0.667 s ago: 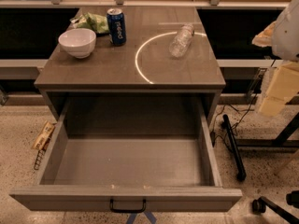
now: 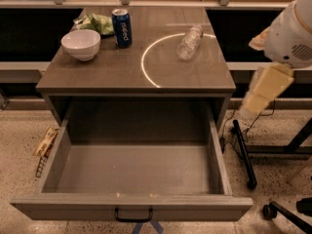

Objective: Place pepsi can into top drawer

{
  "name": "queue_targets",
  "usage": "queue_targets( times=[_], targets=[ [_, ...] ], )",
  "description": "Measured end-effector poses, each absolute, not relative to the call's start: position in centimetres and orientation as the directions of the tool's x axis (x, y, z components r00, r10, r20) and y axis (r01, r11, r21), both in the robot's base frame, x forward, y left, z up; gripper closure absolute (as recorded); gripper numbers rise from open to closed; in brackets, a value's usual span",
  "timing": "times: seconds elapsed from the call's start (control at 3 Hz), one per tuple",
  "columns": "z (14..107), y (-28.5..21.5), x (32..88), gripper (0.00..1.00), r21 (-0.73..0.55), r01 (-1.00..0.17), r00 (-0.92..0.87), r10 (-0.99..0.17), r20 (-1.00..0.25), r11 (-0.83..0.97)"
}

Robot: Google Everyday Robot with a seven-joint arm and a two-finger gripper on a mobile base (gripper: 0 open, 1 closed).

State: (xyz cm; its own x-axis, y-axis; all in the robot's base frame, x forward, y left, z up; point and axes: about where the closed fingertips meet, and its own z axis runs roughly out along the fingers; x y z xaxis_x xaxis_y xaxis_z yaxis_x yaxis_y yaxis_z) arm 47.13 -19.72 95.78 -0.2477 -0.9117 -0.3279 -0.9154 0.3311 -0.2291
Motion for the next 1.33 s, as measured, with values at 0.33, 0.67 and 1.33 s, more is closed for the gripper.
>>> queue_targets(
  times=[0.33,0.67,1.33],
  targets=[
    [95.4,-15.7,53.6,0.00,-0.221,-0.894,-0.226,-0.818,-0.528,0.390],
    [94.8,-12.6,59.5,0.00,-0.195,-0.859,-0.236,-0.705,-0.669,0.473],
    [94.0,-5.4,69.9,0.00,-0.146,-0.778,-0.286,-0.551,-0.784,0.612]
  ],
)
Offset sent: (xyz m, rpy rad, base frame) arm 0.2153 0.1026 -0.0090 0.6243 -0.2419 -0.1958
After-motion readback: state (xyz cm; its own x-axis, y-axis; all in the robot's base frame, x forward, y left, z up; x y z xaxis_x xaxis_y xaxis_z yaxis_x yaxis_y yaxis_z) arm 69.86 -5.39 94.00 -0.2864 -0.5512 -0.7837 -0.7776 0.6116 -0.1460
